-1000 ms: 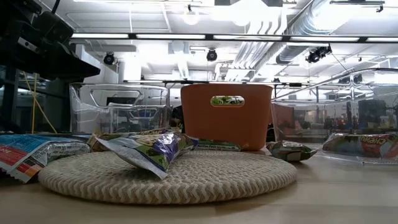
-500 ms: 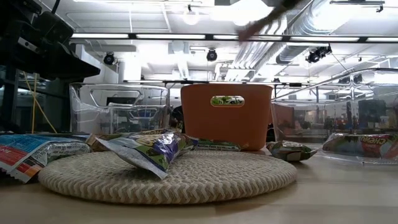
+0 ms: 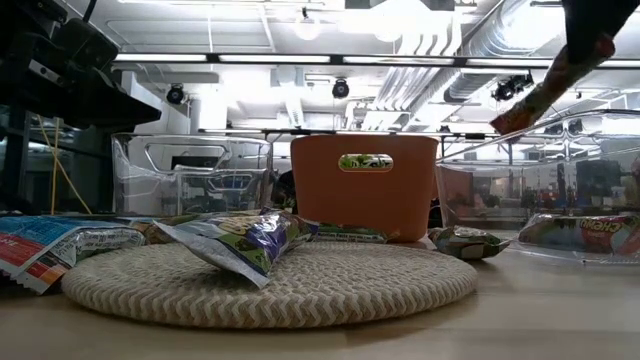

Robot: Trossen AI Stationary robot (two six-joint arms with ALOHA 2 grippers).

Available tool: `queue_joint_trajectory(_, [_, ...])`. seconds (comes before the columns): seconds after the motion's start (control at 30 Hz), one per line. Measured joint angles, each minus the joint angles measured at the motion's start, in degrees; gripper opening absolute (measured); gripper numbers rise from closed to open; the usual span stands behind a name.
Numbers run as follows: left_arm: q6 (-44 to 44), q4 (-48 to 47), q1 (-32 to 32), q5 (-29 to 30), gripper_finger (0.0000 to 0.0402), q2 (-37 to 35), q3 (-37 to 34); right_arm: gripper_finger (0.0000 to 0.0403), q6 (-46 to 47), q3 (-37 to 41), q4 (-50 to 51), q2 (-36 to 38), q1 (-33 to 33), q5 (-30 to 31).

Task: Pick and place Granola Bars by type
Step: Put the red granola bar into the right transparent bin

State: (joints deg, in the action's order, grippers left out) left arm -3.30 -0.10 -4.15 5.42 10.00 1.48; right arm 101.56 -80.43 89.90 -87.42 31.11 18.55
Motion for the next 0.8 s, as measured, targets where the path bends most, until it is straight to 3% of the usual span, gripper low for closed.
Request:
queue_joint_trajectory(0.13, [0.01,0.00,0.00,-0.01,0.0001,-0.02,0.00,0.0020,0.20,3.92,-3.66,-1.37,-0.01,-1.25])
queue_joint_trajectory(0.53, [0.00,0.00,-0.01,0.00,0.0001,-0.02,0.01,0.0024,0.19,21.22,-28.74,-1.94,-0.01,-3.77])
queue_joint_trajectory(0.8, [0.01,0.00,0.00,-0.01,0.0001,-0.01,0.01,0.0100,-1.53,25.41,-34.98,-1.92,-0.02,-5.30])
